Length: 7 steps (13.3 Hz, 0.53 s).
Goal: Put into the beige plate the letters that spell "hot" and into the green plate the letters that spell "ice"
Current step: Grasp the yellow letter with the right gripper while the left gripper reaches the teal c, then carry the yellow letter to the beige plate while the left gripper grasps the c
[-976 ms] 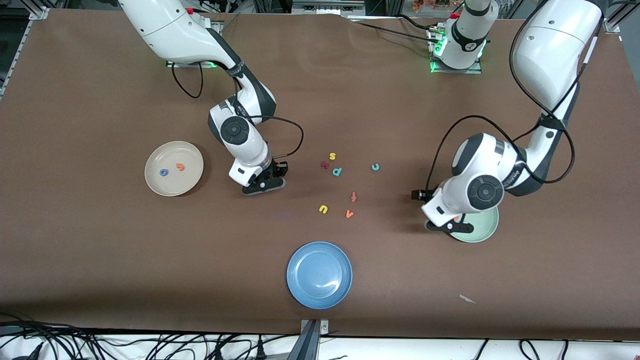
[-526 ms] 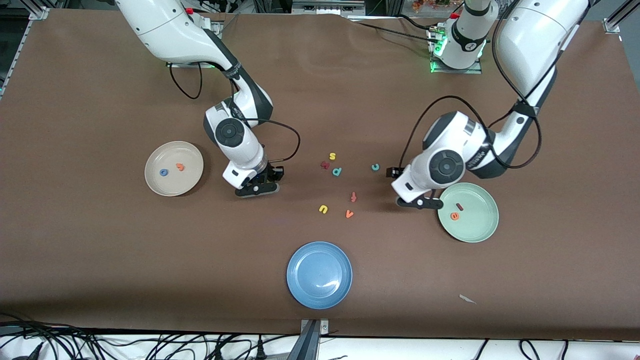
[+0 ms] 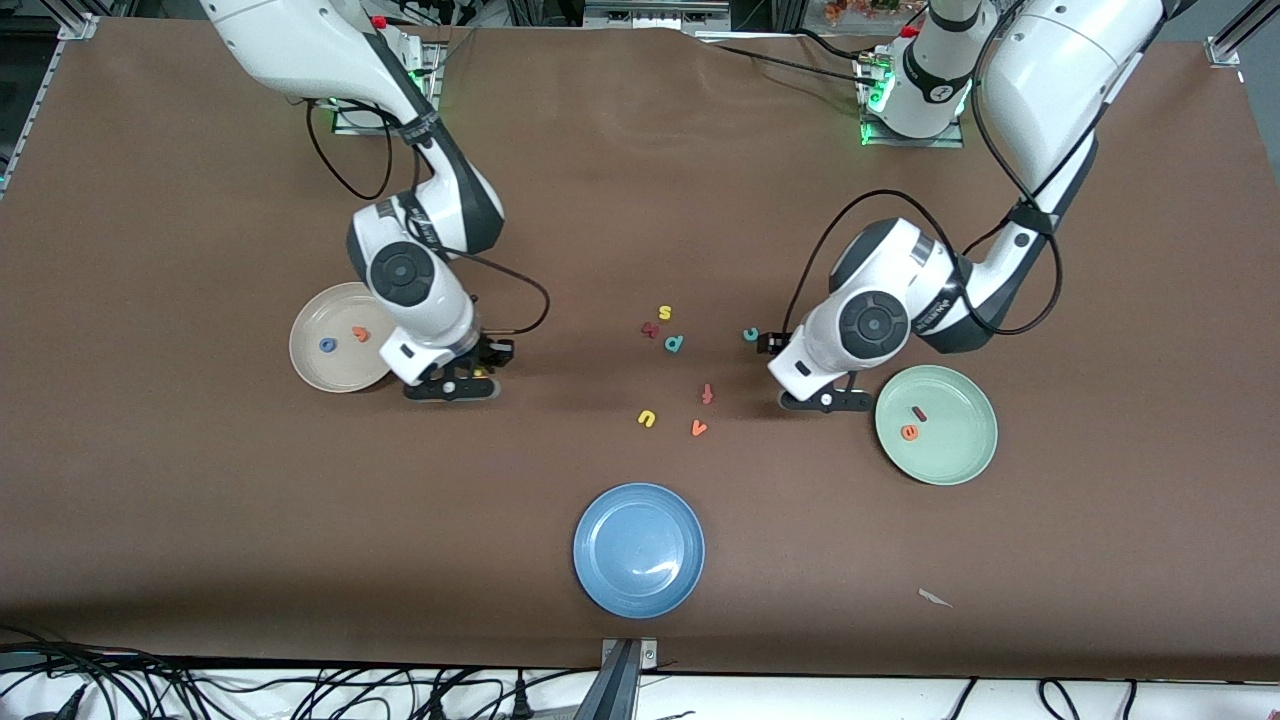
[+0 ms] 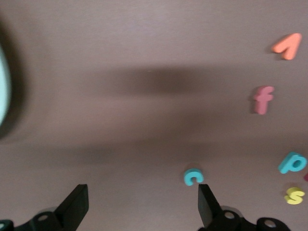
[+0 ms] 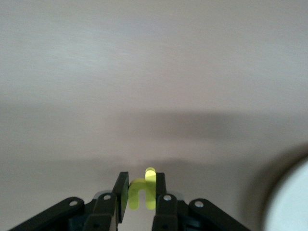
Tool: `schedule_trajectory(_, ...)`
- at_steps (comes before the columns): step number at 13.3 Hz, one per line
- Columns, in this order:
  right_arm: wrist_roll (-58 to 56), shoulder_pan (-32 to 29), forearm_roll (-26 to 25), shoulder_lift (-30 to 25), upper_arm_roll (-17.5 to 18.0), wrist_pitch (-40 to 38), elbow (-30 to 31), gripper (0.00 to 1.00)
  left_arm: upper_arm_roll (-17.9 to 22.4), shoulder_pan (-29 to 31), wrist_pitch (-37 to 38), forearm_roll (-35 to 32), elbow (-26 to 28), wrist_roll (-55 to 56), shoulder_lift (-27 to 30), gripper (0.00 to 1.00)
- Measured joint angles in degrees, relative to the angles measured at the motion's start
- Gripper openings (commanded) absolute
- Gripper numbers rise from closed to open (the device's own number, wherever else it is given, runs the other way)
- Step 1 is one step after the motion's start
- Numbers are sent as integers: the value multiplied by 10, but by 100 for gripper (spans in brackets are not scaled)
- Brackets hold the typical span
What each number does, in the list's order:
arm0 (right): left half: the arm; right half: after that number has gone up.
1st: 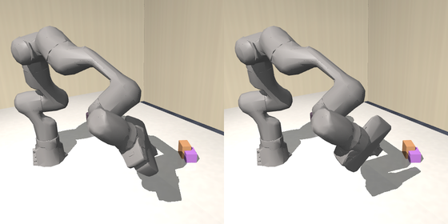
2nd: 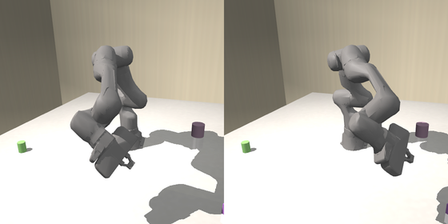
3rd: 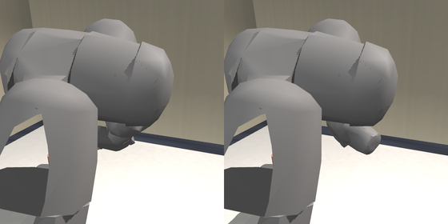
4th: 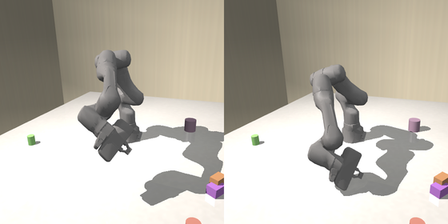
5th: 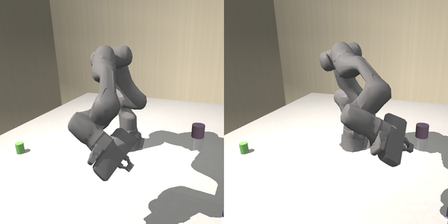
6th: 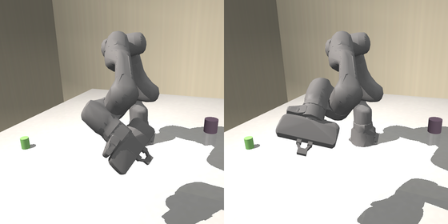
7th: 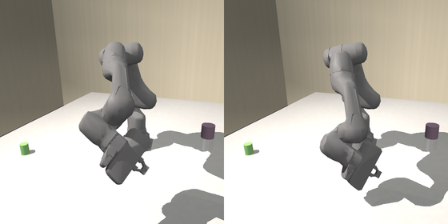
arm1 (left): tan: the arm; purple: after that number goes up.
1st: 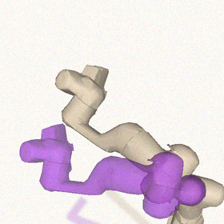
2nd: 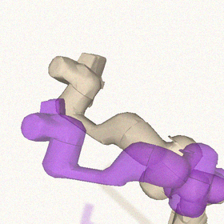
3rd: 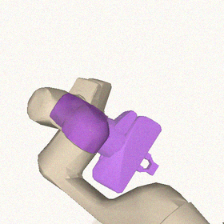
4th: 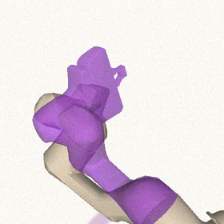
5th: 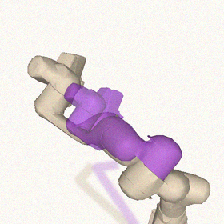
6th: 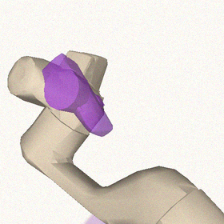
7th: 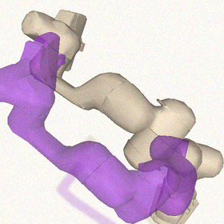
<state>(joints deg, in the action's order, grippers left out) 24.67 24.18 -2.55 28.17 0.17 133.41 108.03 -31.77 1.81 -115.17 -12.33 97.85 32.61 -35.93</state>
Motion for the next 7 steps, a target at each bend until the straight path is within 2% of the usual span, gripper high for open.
schedule_trajectory(4, -20, -1, -1, -24, -65, -96, 6, 20, 0, -11, -25, 0, 1, 4, -9, 100)
schedule_trajectory(7, -37, -1, -1, -42, -108, -109, 53, 20, 1, -31, -52, 0, 2, 6, -22, 100)
